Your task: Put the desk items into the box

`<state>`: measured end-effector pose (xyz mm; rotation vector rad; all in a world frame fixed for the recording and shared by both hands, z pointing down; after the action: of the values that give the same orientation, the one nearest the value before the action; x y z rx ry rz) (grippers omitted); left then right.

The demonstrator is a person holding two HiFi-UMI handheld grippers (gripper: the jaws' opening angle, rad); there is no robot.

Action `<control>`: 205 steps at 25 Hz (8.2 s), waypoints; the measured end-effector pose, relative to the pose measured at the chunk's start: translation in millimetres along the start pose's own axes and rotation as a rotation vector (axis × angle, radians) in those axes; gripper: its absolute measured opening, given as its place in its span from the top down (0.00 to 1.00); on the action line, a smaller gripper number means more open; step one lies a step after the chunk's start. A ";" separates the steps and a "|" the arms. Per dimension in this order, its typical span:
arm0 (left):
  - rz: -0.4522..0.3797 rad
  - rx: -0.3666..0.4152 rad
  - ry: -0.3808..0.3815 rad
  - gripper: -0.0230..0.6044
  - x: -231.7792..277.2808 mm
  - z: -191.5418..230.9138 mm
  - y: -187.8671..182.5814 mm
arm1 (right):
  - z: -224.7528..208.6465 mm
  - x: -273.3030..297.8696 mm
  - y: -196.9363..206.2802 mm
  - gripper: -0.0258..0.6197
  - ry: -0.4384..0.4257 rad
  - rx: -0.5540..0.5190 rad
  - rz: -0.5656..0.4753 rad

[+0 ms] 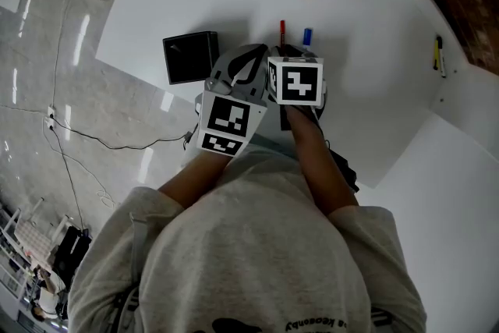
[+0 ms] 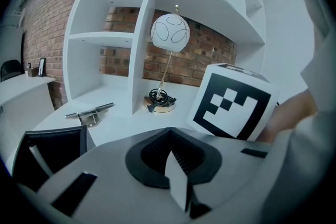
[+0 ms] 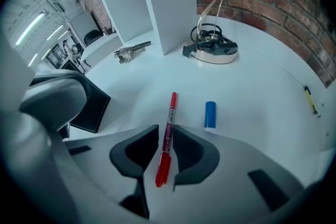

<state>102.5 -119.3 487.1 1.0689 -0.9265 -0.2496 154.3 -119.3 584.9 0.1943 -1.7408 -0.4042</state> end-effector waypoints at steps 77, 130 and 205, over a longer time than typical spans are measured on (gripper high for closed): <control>-0.205 0.040 -0.161 0.96 -136.5 52.3 -59.1 | 142.9 -173.3 -90.5 0.88 -0.228 -0.207 -0.933; -0.168 -0.102 -0.280 0.96 -166.5 120.0 -18.8 | 227.2 -71.2 -66.1 0.74 -0.322 -0.547 -0.373; 0.000 0.013 0.113 0.96 20.6 -35.8 -9.9 | -47.5 -45.1 12.2 0.81 0.016 0.032 -0.106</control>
<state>144.4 -113.3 483.9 1.0839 -0.8272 -0.1819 211.2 -100.0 556.0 0.3134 -1.7267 -0.4508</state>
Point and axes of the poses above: the fingertips, and each gripper's own axes: x forward along the fingers, z to its left, y out of its underside, the point moved 1 cm from there along -x, backward along the fingers, and after that the axes turned 1 degree about x, right-handed, at the moved point
